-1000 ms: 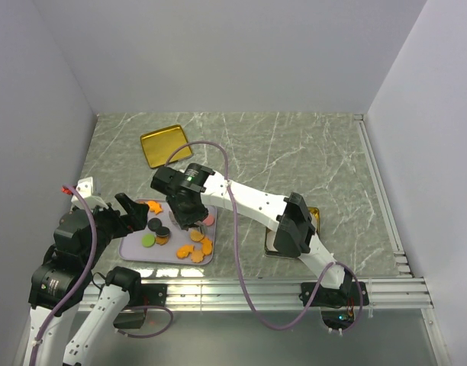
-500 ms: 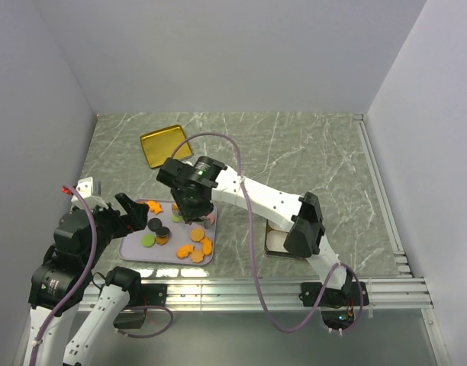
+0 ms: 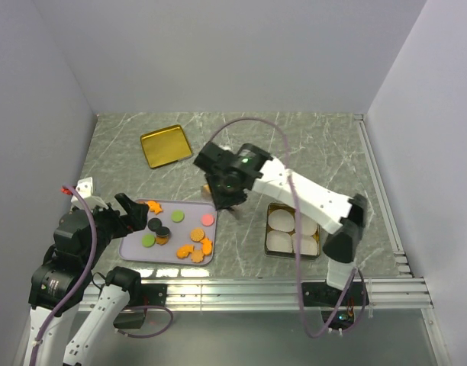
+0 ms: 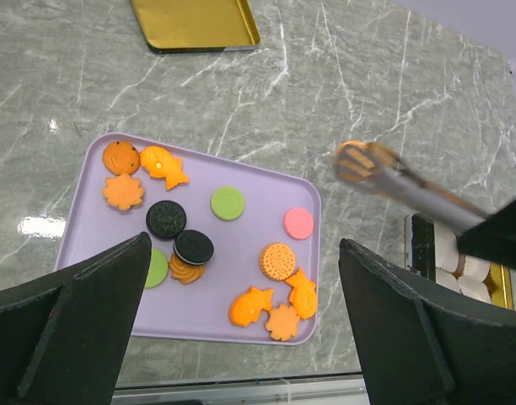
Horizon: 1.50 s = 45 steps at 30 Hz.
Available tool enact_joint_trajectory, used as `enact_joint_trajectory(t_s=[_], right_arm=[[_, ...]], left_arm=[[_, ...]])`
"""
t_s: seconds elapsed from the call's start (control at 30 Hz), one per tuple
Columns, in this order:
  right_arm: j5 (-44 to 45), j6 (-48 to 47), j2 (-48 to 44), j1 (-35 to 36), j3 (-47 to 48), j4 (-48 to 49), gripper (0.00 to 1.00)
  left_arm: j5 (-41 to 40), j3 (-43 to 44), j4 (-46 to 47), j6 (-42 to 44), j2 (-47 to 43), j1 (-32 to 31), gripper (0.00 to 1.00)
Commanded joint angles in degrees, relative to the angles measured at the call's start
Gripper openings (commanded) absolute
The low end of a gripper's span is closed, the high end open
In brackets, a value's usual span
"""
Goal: Pack the cookies
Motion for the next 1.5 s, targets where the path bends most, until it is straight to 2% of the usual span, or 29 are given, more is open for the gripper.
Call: enact_joint_trajectory(t_s=[0.0, 0.43, 0.63, 0.97, 1.47], right_arm=[[3.2, 1.6, -8.2, -2.5, -4.5, 0.6, 0.41], [5.1, 4.3, -31.6, -11.4, -27.8, 0.2, 0.41], [3.4, 4.6, -39.2, -15.0, -38.1, 1.5, 0.41], [1.2, 4.5, -41.1, -16.9, -47.1, 5.4, 0.4], [0.3, 5.4, -41.8, -17.2, -52.2, 7.4, 0.41]], left_arm=[[0.9, 0.1, 2.0, 1.0, -0.8, 0.3, 0.99], [1.9, 0.1, 2.3, 1.5, -1.5, 0.3, 0.99], [3.2, 0.0, 2.9, 2.1, -2.0, 0.2, 0.99], [3.2, 0.0, 2.6, 2.0, -1.2, 0.2, 0.99], [3.0, -0.1, 2.6, 1.7, -1.2, 0.2, 0.99]])
